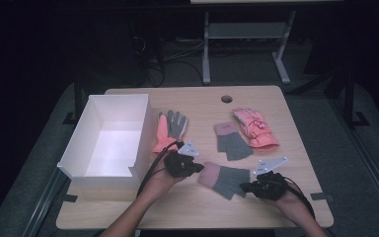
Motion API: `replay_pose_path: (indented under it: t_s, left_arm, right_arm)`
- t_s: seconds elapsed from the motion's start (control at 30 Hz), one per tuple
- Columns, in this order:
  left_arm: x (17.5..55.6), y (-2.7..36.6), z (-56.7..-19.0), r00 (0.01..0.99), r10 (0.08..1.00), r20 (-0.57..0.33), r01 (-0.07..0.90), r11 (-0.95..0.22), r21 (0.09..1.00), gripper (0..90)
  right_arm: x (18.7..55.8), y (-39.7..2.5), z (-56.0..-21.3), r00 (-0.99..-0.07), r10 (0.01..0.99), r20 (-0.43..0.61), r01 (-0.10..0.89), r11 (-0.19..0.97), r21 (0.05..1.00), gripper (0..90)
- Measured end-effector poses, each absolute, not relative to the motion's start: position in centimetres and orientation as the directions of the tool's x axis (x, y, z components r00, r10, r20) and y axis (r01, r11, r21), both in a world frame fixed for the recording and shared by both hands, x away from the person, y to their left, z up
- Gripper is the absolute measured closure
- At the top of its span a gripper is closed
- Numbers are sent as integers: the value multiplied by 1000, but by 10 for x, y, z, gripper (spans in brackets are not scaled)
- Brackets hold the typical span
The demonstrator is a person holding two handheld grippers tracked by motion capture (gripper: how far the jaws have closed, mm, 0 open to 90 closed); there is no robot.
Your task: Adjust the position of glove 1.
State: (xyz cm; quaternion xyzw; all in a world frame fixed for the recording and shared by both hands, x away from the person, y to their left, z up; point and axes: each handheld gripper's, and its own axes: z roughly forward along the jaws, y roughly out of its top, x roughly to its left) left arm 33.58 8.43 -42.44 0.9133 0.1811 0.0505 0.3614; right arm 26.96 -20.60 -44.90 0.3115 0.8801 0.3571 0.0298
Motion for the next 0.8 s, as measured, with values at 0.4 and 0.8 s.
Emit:
replay_pose_path:
  t_s: [0.4, 0.8]
  left_arm:
    - [370, 45, -444, 937, 347, -47, 293, -705, 646, 896]
    - [358, 60, -447, 934, 349, -73, 320, -728, 607, 897]
  right_arm:
    - [269, -205, -455, -803, 568, 181, 542, 568, 619, 900]
    - [271, -201, -457, -803, 569, 176, 545, 583, 602, 900]
